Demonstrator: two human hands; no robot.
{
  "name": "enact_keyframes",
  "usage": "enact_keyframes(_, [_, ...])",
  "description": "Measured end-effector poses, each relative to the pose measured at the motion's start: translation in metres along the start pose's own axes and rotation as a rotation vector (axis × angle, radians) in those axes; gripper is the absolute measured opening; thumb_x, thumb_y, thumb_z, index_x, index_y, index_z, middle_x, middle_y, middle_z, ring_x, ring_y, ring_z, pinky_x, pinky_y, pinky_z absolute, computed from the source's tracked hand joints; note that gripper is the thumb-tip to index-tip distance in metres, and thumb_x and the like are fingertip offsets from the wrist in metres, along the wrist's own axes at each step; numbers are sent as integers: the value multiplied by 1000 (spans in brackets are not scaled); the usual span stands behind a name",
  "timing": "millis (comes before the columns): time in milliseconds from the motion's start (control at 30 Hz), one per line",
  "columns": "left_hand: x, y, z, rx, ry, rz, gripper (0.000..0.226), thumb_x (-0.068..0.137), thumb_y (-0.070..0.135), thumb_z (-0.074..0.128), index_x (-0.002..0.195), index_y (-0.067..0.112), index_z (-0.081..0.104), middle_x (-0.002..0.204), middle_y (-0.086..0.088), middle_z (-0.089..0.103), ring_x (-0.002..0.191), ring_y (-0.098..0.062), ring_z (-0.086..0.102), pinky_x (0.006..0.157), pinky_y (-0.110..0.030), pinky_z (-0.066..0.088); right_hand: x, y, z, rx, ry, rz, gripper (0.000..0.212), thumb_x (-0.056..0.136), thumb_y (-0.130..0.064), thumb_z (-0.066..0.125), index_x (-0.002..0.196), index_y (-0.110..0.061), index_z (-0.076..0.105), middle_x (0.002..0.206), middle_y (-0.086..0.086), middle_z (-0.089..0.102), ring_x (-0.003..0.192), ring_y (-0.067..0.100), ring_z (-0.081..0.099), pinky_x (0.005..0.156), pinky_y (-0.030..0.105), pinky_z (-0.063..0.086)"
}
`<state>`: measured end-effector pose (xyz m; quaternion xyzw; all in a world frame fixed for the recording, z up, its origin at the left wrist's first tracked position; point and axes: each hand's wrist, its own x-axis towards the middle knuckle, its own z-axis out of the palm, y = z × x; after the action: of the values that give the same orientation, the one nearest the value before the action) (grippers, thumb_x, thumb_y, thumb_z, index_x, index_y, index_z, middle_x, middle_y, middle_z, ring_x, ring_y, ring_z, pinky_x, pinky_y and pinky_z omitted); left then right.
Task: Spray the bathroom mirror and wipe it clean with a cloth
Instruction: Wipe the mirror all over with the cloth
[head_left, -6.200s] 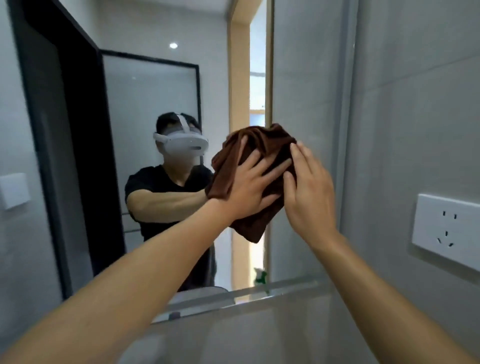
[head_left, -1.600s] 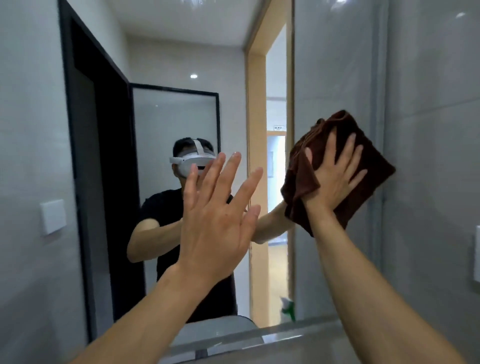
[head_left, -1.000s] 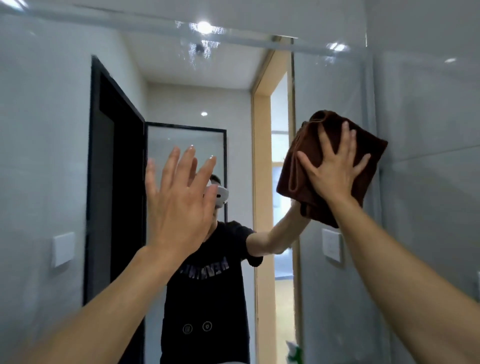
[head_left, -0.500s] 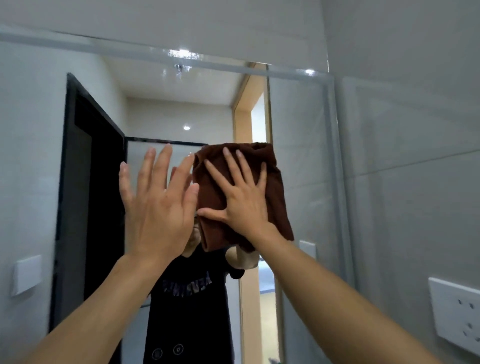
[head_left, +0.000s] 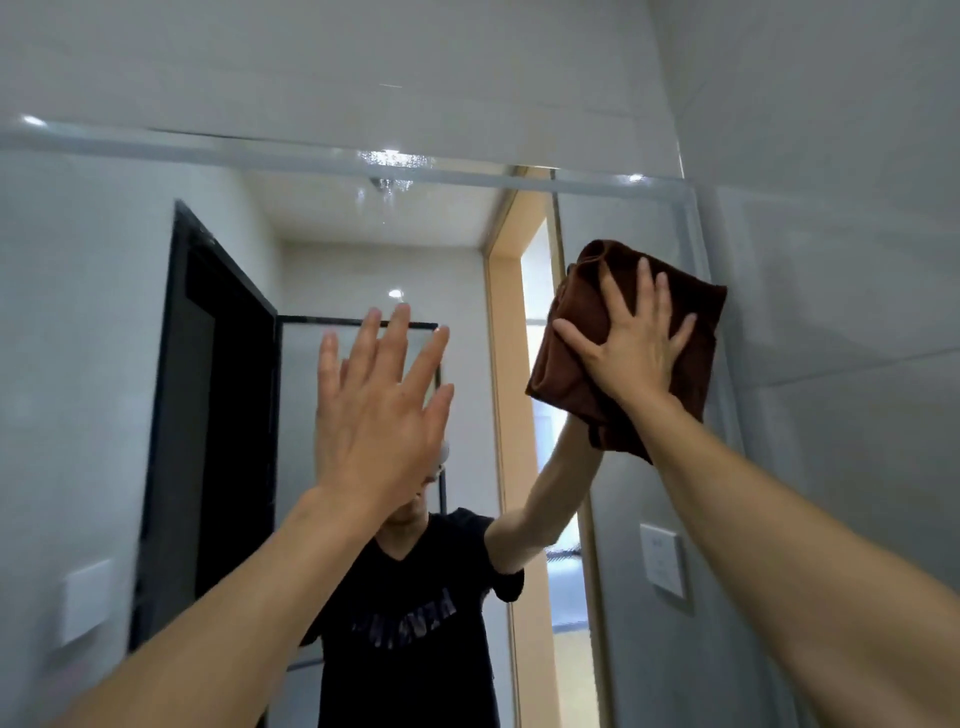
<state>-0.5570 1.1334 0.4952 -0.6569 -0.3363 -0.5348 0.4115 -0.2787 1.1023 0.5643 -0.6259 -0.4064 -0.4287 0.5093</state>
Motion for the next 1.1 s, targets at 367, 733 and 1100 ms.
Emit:
enact_keyframes(367, [49, -31, -23, -39, 99, -32, 50, 99, 38, 39, 143, 17, 50, 152, -20, 41, 143, -38, 34, 119, -54, 22, -70, -109, 19, 25, 43, -610, 85, 82, -81, 45, 156, -43, 25, 169, -1, 13, 156, 21, 9, 120, 63, 8])
enact_keyframes(733, [60, -32, -17, -37, 96, 61, 45, 98, 37, 46, 138, 19, 55, 146, -10, 49, 131, -30, 47, 110, -45, 34, 89, 15, -20, 61, 18, 75, 83, 84, -83, 38, 156, -46, 20, 169, 2, 1, 156, 21, -1, 123, 57, 0])
enact_keyframes(1100, [27, -108, -33, -32, 92, -8, 49, 97, 41, 36, 134, 18, 59, 142, -8, 54, 129, -27, 50, 107, -46, 39, 111, -126, -3, 43, 74, -86, 88, 80, -90, 25, 156, -45, 18, 169, 1, 6, 156, 23, 1, 121, 61, 0])
